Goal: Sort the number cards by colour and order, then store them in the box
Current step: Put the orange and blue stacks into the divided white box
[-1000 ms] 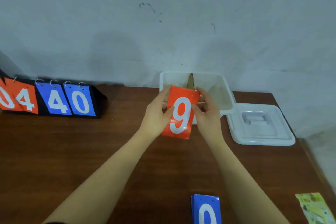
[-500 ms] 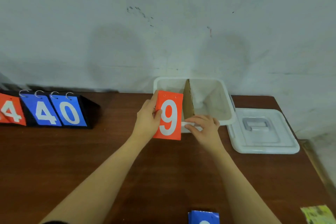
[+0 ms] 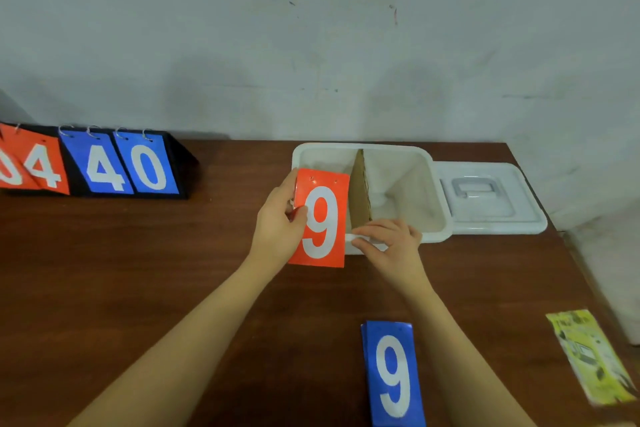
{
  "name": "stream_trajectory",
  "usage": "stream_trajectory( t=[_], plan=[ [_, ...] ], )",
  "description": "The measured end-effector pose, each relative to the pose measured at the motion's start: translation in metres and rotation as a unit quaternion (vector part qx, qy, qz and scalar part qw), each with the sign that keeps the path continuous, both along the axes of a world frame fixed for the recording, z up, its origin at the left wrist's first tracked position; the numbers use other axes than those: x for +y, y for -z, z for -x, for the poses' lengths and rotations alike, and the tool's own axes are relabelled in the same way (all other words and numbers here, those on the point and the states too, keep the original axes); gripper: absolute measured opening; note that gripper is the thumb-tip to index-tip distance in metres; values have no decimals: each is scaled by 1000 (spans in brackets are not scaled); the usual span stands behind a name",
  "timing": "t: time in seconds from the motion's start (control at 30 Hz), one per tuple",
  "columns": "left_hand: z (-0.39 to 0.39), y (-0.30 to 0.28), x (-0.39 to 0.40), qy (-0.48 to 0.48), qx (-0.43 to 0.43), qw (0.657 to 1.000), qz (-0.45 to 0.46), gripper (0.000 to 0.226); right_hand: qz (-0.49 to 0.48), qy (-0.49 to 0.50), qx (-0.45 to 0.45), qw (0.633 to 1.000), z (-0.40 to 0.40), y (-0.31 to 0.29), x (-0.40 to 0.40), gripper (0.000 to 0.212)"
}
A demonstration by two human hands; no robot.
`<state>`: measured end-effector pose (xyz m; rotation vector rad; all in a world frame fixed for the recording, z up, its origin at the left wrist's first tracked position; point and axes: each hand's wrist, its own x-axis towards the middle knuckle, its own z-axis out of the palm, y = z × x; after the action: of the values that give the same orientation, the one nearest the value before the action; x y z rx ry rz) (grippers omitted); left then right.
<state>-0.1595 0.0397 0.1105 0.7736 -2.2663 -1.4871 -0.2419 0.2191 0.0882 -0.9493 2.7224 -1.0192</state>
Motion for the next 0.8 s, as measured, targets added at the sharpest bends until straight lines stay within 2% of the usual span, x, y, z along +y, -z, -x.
stream_trajectory(
  t=[0.13, 0.27, 0.33, 0.53, 0.63, 0.73, 0.8],
  plan=[
    [-13, -4, 3, 11, 13, 1000, -24, 51, 12, 13, -9, 1000, -19, -5, 3, 36],
    [-16, -15, 10, 32, 68, 996, -44, 49, 167, 91, -106, 976, -17, -33, -26, 34],
    [-13, -21, 12, 38, 87, 994, -52, 48, 213, 103, -135, 962, -10, -48, -40, 37],
    [8, -36, 5, 42, 77, 995, -52, 47, 249, 60, -123, 959, 17, -65, -49, 21],
    [25, -45, -4, 45, 83, 995, -36, 31, 261, 45, -138, 954, 29, -67, -49, 20],
    [44, -49, -14, 41, 68, 997, 18, 15, 241, 41, -134, 960, 39, -65, -51, 21],
    [52, -45, -18, 68, 41, 994, 73, 20, 210, 47, -138, 967, 44, -59, -52, 20]
  ],
)
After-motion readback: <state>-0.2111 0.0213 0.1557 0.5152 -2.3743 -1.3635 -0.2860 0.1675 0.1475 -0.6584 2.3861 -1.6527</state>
